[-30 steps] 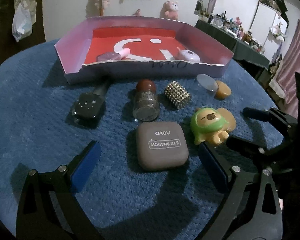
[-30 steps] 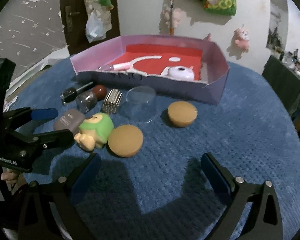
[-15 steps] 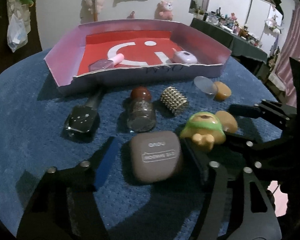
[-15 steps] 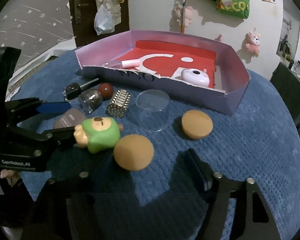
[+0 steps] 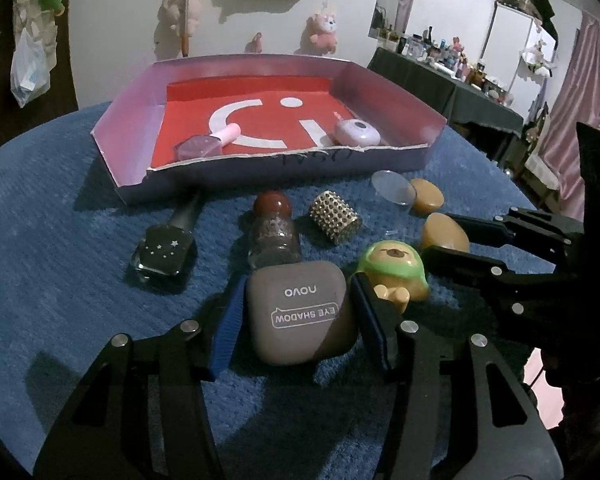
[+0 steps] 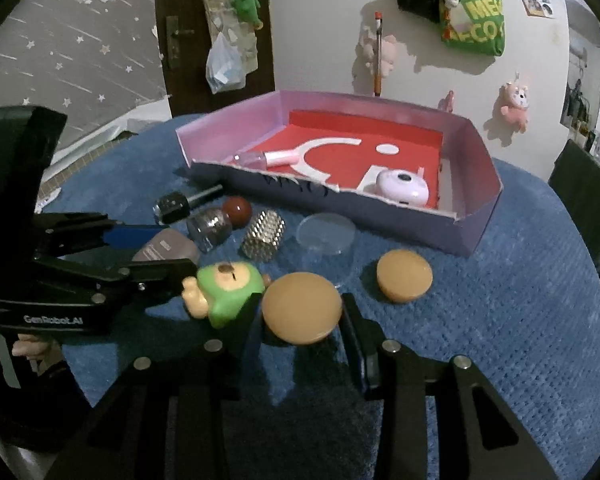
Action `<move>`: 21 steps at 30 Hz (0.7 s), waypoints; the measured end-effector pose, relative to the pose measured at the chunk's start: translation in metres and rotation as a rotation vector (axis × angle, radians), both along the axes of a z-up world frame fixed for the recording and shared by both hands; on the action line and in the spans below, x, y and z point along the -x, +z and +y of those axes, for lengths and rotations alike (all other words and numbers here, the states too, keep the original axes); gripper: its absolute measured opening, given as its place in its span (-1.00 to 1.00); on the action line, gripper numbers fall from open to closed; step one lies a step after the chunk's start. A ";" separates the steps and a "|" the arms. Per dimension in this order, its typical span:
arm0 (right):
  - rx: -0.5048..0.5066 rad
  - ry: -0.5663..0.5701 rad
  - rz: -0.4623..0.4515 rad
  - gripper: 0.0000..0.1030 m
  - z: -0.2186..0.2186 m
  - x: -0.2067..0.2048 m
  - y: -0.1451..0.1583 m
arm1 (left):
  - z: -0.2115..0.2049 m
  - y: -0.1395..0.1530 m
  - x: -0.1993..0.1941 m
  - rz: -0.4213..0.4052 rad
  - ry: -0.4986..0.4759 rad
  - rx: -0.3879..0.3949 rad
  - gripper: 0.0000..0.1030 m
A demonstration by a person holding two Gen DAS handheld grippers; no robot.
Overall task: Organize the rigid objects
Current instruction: 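Grasp the grey eye shadow case with left tool while right tool grasps tan sponge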
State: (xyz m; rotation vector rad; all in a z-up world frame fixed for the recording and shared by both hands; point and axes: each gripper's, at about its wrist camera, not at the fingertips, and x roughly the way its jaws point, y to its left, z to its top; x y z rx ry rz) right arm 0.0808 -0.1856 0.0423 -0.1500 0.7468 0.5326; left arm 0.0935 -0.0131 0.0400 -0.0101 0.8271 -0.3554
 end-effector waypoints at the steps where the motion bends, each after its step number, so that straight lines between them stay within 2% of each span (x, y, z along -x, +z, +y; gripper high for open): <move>1: -0.001 0.002 0.001 -0.22 0.000 0.000 0.001 | 0.000 0.000 0.000 0.000 -0.001 0.000 -0.02; 15: -0.001 0.008 0.016 -0.22 0.001 0.000 -0.003 | -0.001 0.004 0.002 -0.016 -0.013 0.008 -0.03; 21: -0.016 0.022 0.004 -0.22 -0.001 -0.004 0.008 | 0.001 0.023 -0.007 -0.027 -0.055 0.022 -0.03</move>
